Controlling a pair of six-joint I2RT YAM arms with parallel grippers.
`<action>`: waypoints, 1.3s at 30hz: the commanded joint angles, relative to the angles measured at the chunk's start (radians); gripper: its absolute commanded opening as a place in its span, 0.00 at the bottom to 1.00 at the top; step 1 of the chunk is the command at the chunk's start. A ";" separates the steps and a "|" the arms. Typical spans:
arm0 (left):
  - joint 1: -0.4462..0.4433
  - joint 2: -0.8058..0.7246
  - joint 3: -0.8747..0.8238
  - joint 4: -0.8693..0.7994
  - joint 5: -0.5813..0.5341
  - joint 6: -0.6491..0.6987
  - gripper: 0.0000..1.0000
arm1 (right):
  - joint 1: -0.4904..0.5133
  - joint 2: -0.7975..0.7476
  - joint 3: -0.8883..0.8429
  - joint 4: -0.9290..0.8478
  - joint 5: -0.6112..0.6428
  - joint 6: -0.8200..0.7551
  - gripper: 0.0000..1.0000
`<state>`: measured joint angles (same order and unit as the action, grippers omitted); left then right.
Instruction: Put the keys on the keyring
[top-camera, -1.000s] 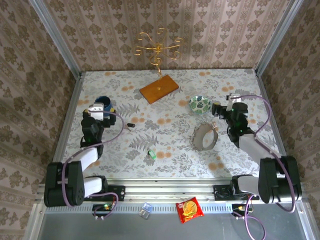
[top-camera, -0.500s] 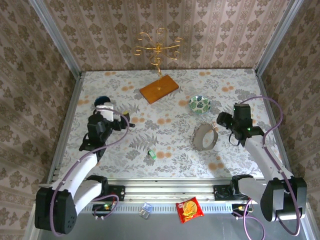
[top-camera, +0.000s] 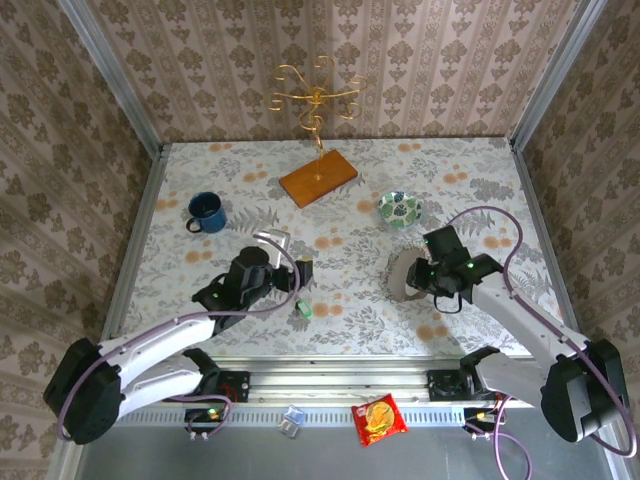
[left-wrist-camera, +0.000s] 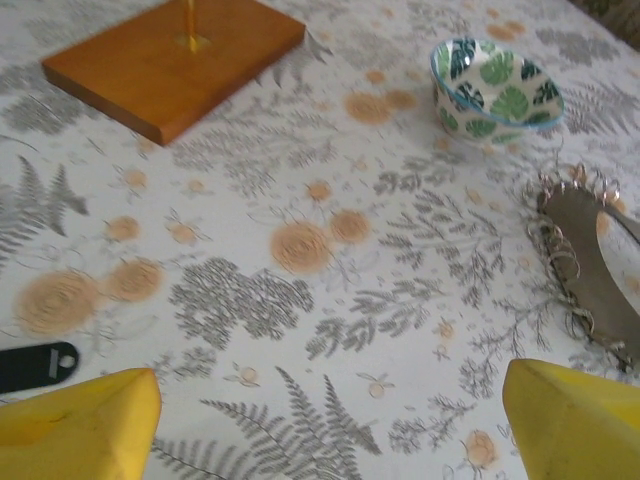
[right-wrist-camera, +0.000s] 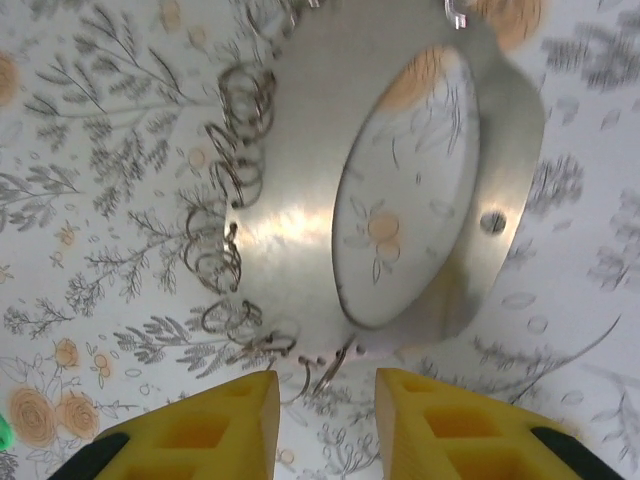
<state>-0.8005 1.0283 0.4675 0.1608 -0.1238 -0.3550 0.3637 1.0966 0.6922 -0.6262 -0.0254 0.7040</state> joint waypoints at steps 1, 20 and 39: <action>-0.041 0.034 0.013 0.035 -0.041 -0.045 0.89 | 0.047 0.040 0.012 -0.101 0.065 0.217 0.33; -0.069 0.056 -0.068 0.219 -0.059 -0.061 0.89 | 0.153 0.159 0.002 -0.028 0.011 0.504 0.35; -0.075 0.057 -0.057 0.244 -0.036 -0.045 0.89 | 0.159 0.273 0.036 -0.024 0.053 0.474 0.29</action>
<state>-0.8646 1.0969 0.3904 0.3973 -0.1612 -0.3977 0.5156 1.3560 0.6975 -0.6319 -0.0071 1.1812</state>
